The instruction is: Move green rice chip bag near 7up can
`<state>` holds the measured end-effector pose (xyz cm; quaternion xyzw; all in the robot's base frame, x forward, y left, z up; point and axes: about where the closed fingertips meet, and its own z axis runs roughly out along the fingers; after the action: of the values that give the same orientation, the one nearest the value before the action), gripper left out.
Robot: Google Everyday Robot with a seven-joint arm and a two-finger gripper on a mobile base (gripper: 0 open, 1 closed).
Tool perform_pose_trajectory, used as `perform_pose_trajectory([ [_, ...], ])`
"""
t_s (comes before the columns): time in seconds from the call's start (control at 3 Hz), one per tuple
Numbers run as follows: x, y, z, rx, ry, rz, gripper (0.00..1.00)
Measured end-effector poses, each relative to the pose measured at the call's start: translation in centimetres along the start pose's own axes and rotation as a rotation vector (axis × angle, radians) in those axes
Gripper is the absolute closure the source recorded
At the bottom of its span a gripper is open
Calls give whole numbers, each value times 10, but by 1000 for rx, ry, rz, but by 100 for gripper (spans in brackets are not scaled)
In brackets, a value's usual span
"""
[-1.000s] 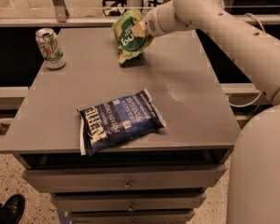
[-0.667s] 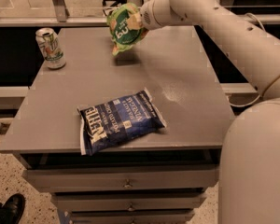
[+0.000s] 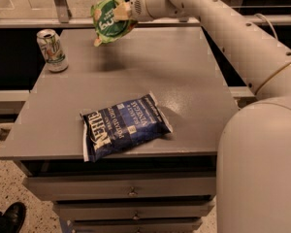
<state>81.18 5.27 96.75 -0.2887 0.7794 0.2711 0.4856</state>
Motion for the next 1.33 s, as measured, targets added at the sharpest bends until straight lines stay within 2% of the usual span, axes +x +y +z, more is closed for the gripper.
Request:
perform_pose_trajectory([
  [0.67, 13, 52, 22, -116, 22, 51, 100],
  [1.0, 36, 74, 38, -163, 58, 82, 97],
  [1.33, 46, 84, 46, -185, 75, 102, 74],
])
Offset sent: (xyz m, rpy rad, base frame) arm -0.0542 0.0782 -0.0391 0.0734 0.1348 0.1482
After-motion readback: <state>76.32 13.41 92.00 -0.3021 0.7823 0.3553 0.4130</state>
